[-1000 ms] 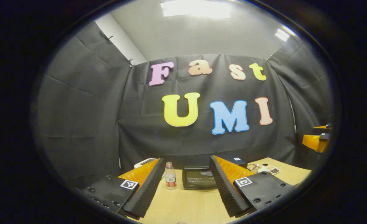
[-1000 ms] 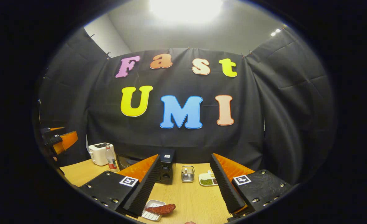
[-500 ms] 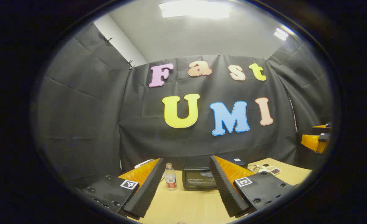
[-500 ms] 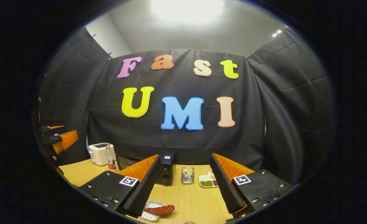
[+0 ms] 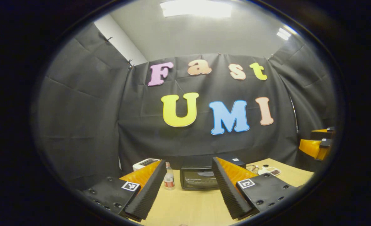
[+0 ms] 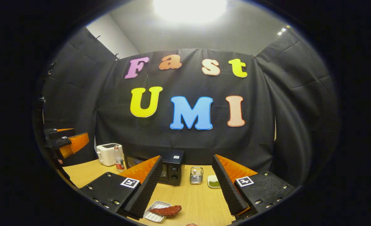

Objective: Open the electric oven with the left hand, put the food in, and close the electric oven.

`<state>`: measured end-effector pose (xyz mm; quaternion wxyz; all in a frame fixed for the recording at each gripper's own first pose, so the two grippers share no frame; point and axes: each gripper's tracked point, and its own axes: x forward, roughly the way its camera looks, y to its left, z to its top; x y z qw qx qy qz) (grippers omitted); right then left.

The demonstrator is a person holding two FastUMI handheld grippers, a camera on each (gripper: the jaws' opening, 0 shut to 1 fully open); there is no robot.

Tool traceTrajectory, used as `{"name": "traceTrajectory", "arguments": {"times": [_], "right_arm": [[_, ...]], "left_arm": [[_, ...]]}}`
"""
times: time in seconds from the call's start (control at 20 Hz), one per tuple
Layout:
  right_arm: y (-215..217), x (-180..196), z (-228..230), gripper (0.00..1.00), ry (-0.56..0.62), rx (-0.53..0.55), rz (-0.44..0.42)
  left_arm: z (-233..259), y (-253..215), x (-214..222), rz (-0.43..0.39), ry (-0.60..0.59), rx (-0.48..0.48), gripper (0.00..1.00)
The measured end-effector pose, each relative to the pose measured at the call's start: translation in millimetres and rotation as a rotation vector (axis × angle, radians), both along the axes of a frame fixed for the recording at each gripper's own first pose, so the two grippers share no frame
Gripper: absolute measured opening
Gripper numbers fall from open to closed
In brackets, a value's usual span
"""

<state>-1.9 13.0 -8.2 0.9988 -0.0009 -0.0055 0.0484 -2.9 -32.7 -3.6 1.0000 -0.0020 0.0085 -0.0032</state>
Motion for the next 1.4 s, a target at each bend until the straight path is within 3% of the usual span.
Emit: {"name": "traceTrajectory", "arguments": {"times": [0.25,0.5,0.75,1.2,1.4], "right_arm": [[-7.4,-4.4,-20.4,0.95,0.019,0.050,0.028],[-12.6,-4.0,-23.7,0.96,0.020,0.014,0.013],[-18.4,11.5,-26.6,0.96,0.035,0.014,-0.039],[-26.3,34.7,-33.1,0.96,0.075,-0.019,-0.165],[-31.8,44.4,-42.5,0.96,0.118,-0.015,-0.212]], "left_arm": [[-3.8,-17.7,22.6,-0.002,-0.004,-0.011,0.97],[-9.8,-34.5,67.7,-0.034,-0.003,-0.020,1.00],[-29.5,-50.6,127.5,-0.084,0.015,-0.015,1.00],[-101.8,-87.9,230.1,-0.182,0.113,-0.011,0.97],[-142.5,-96.6,262.7,-0.189,0.175,-0.015,0.97]]}}
